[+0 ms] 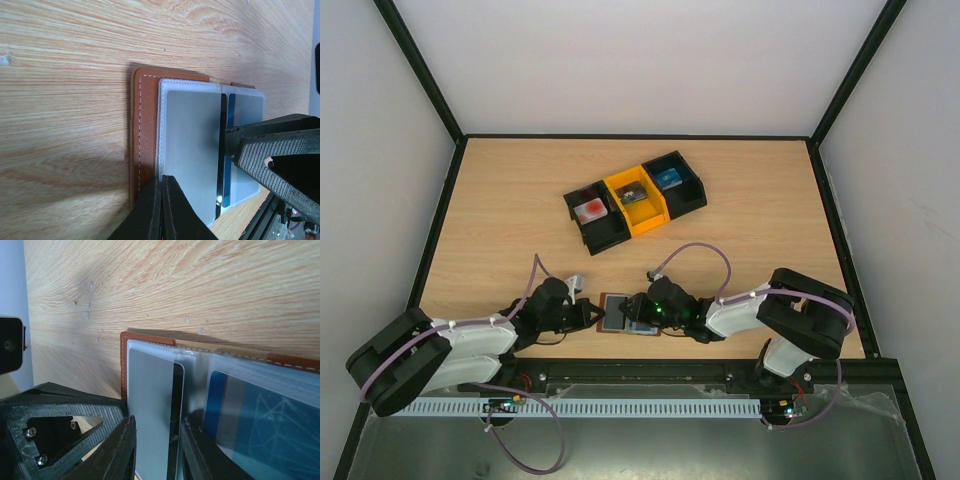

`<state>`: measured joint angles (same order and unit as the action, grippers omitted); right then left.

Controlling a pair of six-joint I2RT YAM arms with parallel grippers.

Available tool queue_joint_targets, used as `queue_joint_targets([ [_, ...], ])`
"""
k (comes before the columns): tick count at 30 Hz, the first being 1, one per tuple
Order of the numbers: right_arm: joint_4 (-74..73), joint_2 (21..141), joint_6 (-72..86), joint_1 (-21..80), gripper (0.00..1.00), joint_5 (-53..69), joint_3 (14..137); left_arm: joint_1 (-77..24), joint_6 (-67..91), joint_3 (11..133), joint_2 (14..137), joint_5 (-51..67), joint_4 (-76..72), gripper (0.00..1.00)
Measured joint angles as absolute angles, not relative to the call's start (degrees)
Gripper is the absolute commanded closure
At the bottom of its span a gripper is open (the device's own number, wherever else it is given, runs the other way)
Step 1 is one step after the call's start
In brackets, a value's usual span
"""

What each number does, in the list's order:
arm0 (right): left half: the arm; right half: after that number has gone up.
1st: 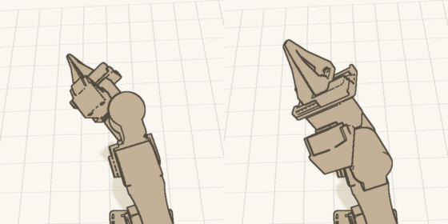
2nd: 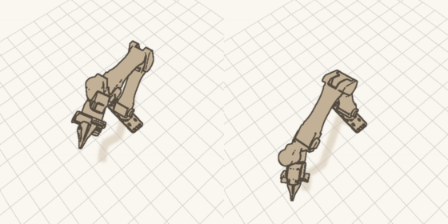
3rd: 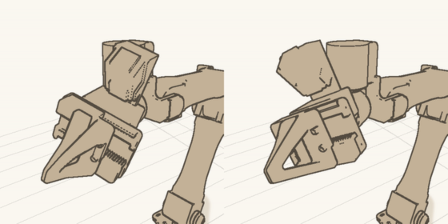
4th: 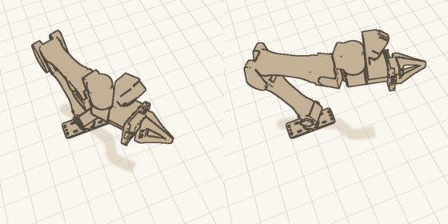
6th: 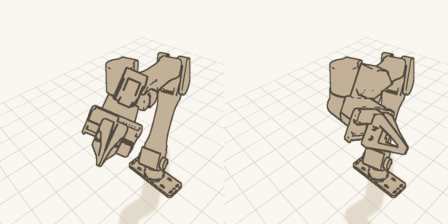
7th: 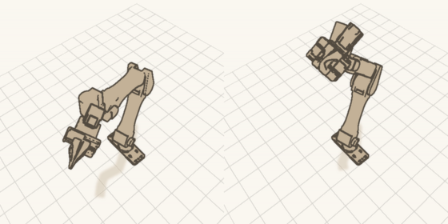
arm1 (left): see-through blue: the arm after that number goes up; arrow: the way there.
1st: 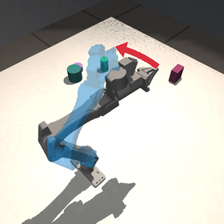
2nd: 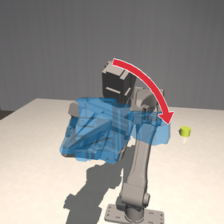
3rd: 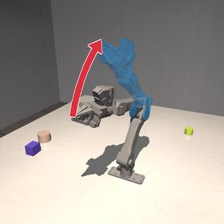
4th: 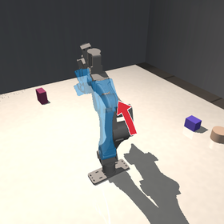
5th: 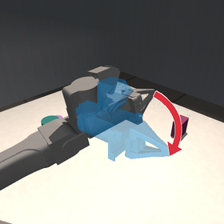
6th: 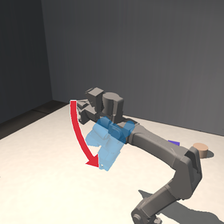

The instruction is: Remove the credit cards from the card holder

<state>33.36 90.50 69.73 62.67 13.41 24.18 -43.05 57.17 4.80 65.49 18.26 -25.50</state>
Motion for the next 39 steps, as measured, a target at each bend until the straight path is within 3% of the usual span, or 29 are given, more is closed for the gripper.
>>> queue_joint_targets([
  [9,33.8,90.9,70.0,62.7,0.83,13.4,24.2,-43.1,57.4,4.8,65.7,18.1,-25.7,0.97],
  [17,34.2,92.0,70.2,62.7,0.98,13.0,24.2,-43.1,57.7,4.8,65.7,17.9,-25.7,0.97],
  [39,37.2,91.2,70.6,62.6,0.98,12.6,22.4,-43.8,57.6,5.0,65.3,15.8,-24.4,0.97],
])
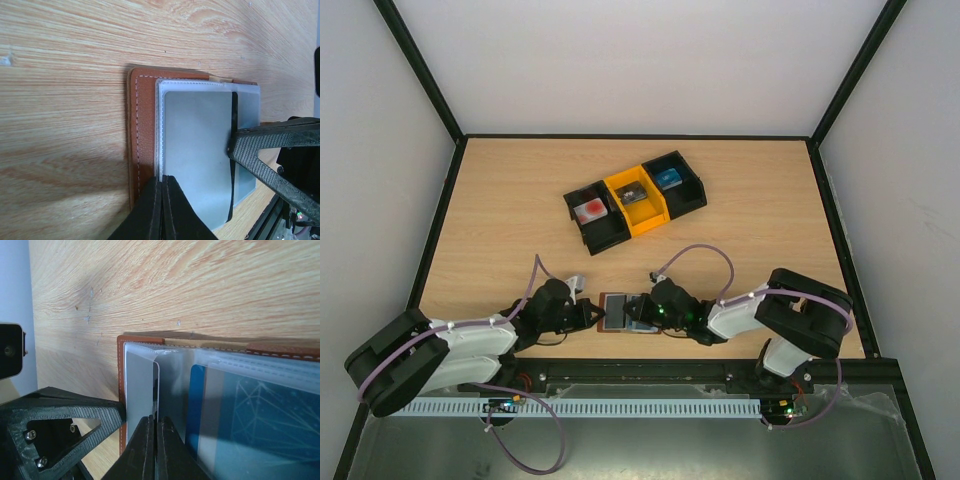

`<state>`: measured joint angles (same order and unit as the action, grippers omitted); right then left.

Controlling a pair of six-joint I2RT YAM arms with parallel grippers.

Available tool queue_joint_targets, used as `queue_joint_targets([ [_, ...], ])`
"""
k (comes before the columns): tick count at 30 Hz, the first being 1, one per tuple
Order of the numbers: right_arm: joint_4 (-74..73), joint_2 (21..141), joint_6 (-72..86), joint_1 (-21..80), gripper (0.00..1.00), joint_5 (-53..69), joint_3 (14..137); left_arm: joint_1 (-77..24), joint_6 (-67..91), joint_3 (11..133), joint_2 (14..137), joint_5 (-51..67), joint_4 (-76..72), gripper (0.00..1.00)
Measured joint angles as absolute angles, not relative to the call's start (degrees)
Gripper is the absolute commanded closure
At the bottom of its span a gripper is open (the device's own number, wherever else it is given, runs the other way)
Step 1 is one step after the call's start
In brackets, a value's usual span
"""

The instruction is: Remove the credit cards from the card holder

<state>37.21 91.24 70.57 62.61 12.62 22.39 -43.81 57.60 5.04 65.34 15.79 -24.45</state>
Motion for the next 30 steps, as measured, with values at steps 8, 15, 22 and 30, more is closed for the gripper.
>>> queue_joint_targets([
  [8,37.2,89.0,70.7,62.6,0.98,12.4,20.7,-43.9,57.5,5.1,65.3,15.4,-24.3,0.97],
  [15,37.1,87.0,70.8,62.6,0.97,11.9,19.6,-43.9,57.4,5.1,65.3,15.1,-24.3,0.97],
  [22,38.3,86.6,71.7,62.6,0.98,12.3,18.7,-43.9,57.5,5.1,65.3,15.1,-24.3,0.97],
  [30,43.5,89.0,74.6,62.6,0.98,13.8,17.8,-43.9,57.5,5.1,65.1,14.8,-24.3,0.97],
])
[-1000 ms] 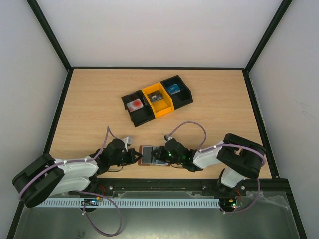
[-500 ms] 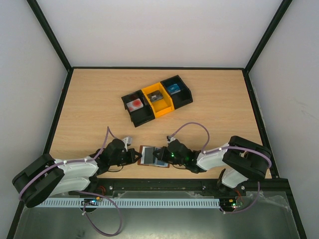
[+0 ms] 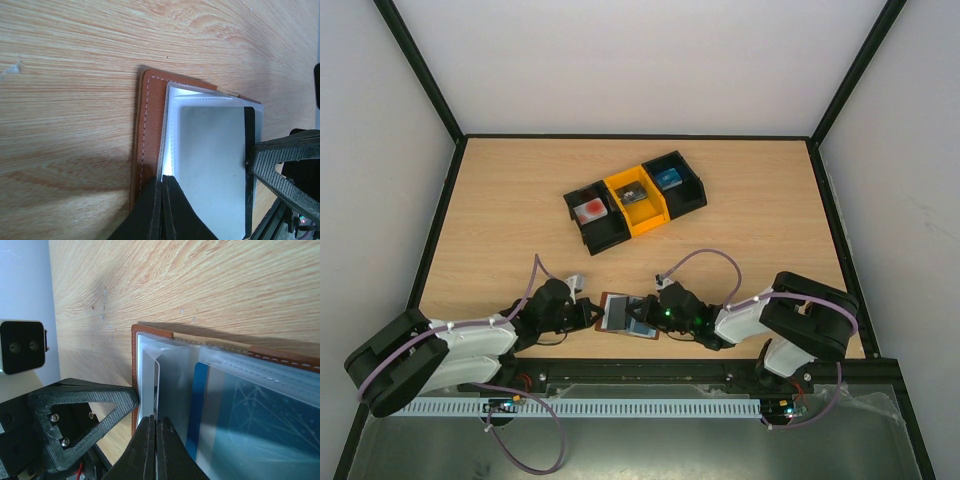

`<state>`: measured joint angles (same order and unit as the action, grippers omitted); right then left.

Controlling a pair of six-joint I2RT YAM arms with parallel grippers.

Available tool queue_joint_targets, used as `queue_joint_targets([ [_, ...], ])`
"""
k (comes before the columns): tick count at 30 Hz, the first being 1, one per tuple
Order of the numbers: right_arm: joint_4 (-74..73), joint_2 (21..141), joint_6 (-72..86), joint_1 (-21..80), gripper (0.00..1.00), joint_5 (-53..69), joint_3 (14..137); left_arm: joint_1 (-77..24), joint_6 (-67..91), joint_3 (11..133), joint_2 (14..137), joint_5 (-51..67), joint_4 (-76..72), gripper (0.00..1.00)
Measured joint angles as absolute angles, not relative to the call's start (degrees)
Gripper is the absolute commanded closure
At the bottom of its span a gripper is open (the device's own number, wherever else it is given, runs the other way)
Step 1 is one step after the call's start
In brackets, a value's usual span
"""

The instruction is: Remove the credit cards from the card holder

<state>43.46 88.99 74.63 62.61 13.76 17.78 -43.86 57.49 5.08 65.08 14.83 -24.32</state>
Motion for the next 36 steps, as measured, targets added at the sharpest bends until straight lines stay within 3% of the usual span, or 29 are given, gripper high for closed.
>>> queue_joint_targets([
  [19,30.0,74.6,71.5,62.7,0.98,3.5,16.4,-43.9,59.8,4.8,65.7,13.6,-26.0,0.97],
  [27,25.6,72.4,67.8,62.7,0.98,2.0,16.4,-43.8,61.2,6.4,65.4,14.2,-24.8,0.66],
  [36,26.0,72.3,68.2,62.7,0.98,2.1,15.1,-43.8,60.5,10.3,60.2,11.7,-13.3,0.54],
])
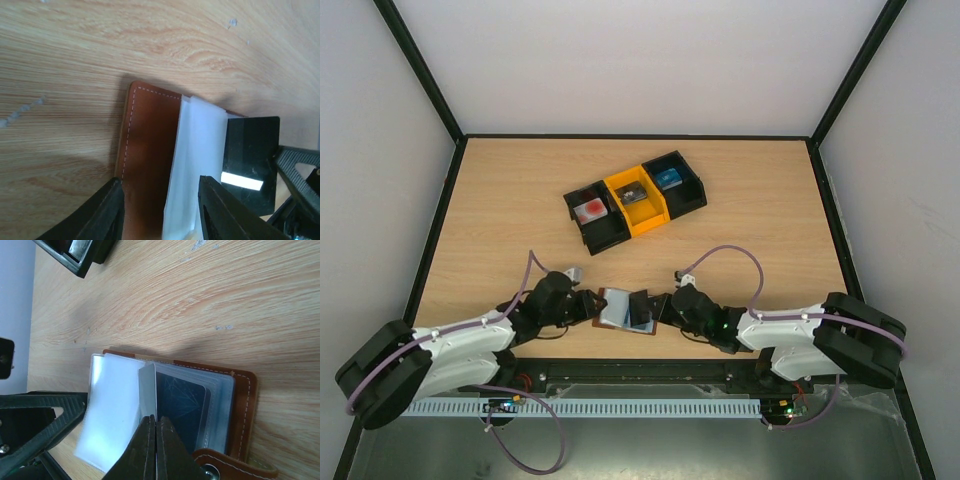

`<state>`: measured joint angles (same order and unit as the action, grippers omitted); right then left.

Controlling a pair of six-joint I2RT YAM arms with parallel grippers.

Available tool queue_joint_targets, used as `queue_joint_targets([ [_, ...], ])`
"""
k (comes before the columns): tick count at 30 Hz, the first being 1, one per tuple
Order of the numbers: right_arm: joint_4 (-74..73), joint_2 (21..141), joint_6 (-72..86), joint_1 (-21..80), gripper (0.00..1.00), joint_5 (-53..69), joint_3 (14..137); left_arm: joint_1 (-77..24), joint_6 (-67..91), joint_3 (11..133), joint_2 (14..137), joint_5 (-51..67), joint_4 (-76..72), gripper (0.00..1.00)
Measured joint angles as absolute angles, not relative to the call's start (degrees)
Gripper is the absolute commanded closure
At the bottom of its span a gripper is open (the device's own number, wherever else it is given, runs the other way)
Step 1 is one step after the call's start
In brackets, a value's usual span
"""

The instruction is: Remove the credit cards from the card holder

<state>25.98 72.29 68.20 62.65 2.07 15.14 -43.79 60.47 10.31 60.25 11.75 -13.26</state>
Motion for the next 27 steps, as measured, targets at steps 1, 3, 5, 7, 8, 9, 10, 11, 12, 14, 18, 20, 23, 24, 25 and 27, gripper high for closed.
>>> queue_joint_targets([
  [1,26.0,72.2,68.3,62.7,0.98,2.0,15.0,-43.8,60.4,10.8,59.5,11.4,-11.8,0.54],
  [3,26.0,71.5,68.5,62.7,0.98,1.5,14.5,-43.8,60.4,11.8,57.8,10.5,-9.3,0.53],
  [5,26.0,70.8,68.7,62.7,0.98,1.1,13.9,-43.8,60.4,12.6,56.4,9.8,-7.4,0.53],
  [7,26.0,70.3,68.9,62.7,0.98,0.8,13.5,-43.8,60.4,13.3,55.1,9.4,-6.1,0.53],
  [8,26.0,70.3,69.0,62.7,0.98,0.8,13.2,-43.8,60.4,13.6,54.5,9.4,-5.7,0.54],
  [9,26.0,70.2,69.1,62.7,0.98,0.6,13.1,-43.8,60.3,13.9,54.0,9.4,-5.5,0.55],
  [10,26.0,70.2,69.2,62.7,0.98,0.6,13.0,-43.8,60.2,14.0,53.7,9.6,-5.6,0.58],
  [11,26.0,70.2,69.3,62.7,0.98,0.6,12.9,-43.9,60.1,14.1,53.6,9.9,-5.8,0.61],
  [12,26.0,70.2,69.5,62.7,0.98,0.6,12.8,-44.1,60.0,14.1,53.6,10.2,-6.3,0.65],
  [14,26.1,70.2,69.7,62.7,0.98,0.6,12.6,-44.8,59.5,14.3,54.3,10.8,-7.5,0.73],
  [18,26.5,70.2,69.9,62.7,0.98,0.7,12.3,-46.9,58.8,15.6,58.7,12.1,-10.5,0.86],
  [20,27.0,70.3,70.1,62.7,0.98,0.7,12.2,-48.2,58.5,16.3,61.7,12.8,-12.8,0.91],
  [23,27.9,70.3,70.6,62.7,0.98,1.1,11.8,-49.7,58.2,17.2,66.8,13.9,-16.1,0.94],
  [24,28.2,70.3,70.8,62.7,0.98,1.3,11.6,-50.1,58.1,17.4,68.4,14.2,-17.0,0.95],
  [25,28.4,70.3,70.9,62.7,0.98,1.4,11.4,-50.4,58.1,17.7,69.8,14.6,-17.9,0.95],
  [27,29.0,70.3,71.2,62.7,0.98,1.6,11.1,-50.9,58.0,18.1,72.2,15.1,-20.1,0.96],
])
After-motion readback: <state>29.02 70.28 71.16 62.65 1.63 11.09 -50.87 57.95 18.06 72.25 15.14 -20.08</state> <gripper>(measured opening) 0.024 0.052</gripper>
